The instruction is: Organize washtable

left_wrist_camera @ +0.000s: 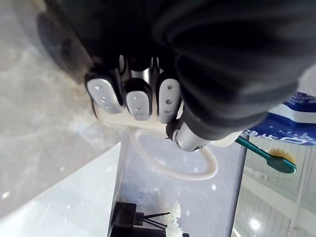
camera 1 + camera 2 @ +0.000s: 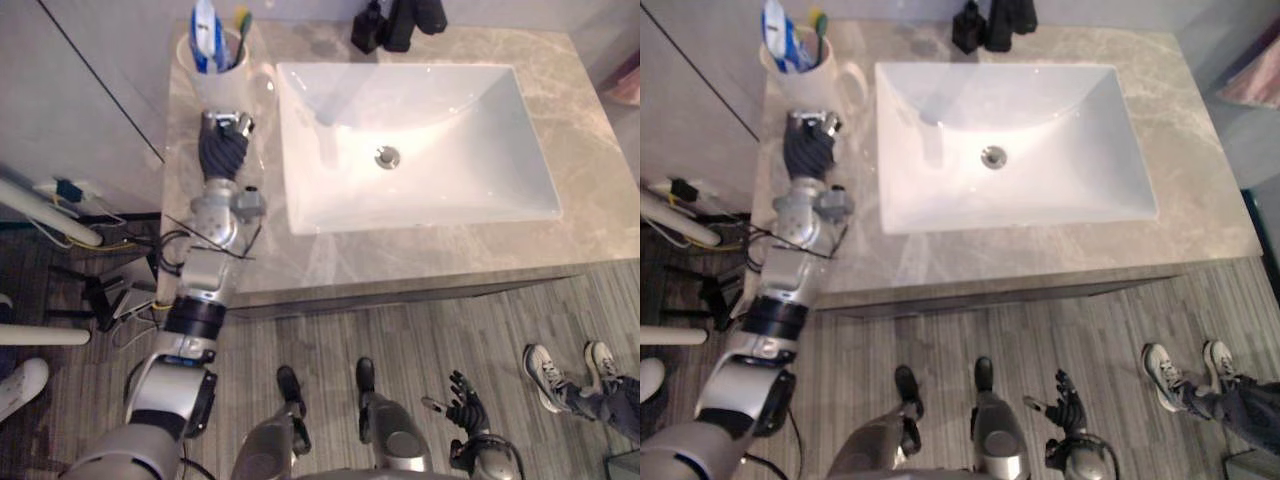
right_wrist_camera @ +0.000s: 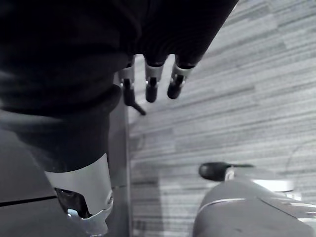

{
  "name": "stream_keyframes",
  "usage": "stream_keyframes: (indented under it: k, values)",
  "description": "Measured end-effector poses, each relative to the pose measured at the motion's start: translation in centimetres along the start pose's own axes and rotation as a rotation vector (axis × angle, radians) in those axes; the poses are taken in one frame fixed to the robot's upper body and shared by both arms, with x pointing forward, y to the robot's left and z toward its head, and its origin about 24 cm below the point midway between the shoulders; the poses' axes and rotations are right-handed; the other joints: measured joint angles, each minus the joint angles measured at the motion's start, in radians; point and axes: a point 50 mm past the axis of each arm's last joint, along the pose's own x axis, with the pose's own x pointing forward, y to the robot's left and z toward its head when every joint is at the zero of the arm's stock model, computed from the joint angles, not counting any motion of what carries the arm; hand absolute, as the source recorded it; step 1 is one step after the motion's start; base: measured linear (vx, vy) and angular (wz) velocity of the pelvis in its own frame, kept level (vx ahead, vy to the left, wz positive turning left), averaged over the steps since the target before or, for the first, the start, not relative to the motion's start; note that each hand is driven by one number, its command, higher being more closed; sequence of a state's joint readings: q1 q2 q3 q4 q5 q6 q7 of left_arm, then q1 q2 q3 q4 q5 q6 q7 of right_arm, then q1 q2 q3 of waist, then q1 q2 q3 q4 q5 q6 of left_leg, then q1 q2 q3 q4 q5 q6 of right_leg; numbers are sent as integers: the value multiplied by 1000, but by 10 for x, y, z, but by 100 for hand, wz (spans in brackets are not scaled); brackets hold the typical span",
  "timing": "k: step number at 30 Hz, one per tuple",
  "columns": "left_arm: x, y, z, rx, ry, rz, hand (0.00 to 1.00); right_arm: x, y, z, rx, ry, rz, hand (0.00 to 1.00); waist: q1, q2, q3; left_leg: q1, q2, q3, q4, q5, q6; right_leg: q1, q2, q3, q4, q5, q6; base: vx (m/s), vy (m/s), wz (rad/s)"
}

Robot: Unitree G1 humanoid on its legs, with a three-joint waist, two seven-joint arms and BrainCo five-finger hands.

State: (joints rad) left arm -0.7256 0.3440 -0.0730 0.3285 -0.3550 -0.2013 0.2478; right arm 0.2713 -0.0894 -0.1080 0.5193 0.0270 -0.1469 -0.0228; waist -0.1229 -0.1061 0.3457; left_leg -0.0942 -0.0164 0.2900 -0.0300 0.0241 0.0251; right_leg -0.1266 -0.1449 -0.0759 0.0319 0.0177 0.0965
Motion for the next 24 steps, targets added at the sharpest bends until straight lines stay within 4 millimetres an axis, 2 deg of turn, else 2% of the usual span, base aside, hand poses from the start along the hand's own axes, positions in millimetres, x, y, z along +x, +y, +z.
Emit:
stream_keyframes:
  k: [10, 24]
  values:
    - [14, 2, 9, 10, -21, 23, 100, 0, 1, 3, 0, -14, 6, 0, -5, -2, 16, -16, 1, 0, 13, -4, 5, -11, 0, 2, 0, 5, -1, 0, 0, 0]
    - [11, 3, 9, -4, -26, 28, 100, 0, 3, -2, 2, 10, 12, 0, -14, -2, 16, 11, 0, -13, 12, -3, 5, 28, -1, -7, -9, 5, -1, 5, -1, 2]
